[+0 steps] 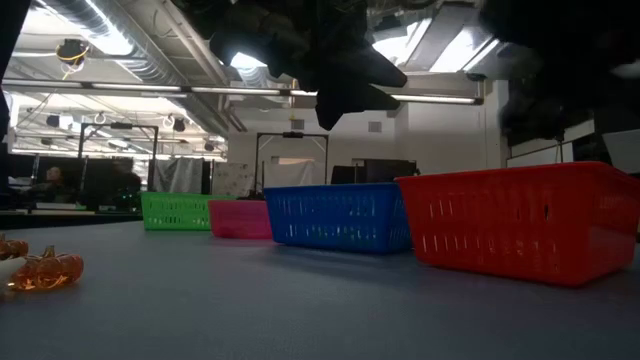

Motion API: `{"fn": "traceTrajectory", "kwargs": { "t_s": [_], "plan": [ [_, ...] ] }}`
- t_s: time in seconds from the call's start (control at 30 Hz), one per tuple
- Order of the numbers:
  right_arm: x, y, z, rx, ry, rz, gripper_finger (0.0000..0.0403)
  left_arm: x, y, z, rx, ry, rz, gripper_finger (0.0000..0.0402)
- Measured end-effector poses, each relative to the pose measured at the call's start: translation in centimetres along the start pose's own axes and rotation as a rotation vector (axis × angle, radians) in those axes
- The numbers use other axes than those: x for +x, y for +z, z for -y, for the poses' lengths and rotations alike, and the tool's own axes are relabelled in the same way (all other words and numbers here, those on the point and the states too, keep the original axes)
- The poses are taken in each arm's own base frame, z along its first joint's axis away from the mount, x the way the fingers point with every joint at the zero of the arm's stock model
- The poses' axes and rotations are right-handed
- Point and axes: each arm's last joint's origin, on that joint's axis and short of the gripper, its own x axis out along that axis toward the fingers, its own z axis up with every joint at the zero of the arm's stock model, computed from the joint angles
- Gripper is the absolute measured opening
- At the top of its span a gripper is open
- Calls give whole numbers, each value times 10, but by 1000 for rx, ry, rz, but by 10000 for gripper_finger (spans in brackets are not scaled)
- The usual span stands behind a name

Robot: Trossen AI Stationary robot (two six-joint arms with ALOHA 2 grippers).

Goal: Sort Halloween decoration
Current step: Put the black skull toy into the transparent orange bin

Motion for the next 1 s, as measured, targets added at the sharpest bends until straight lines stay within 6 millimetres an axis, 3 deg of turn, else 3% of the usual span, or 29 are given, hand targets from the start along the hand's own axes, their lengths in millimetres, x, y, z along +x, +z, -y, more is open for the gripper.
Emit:
{"fn": "traceTrajectory", "kwargs": {
  "t_s": [0.23, 0.5, 1.0],
  "plan": [
    [27, -22, -29, 66, 0, -136, 101, 0, 0, 0, 1, 0, 0, 155],
    [46, -39, -56, 95, -111, -167, 101, 0, 0, 0, 1, 0, 0, 155],
    [51, -47, -61, 91, -235, -146, 101, 0, 0, 0, 1, -1, -1, 155]
  ]
}}
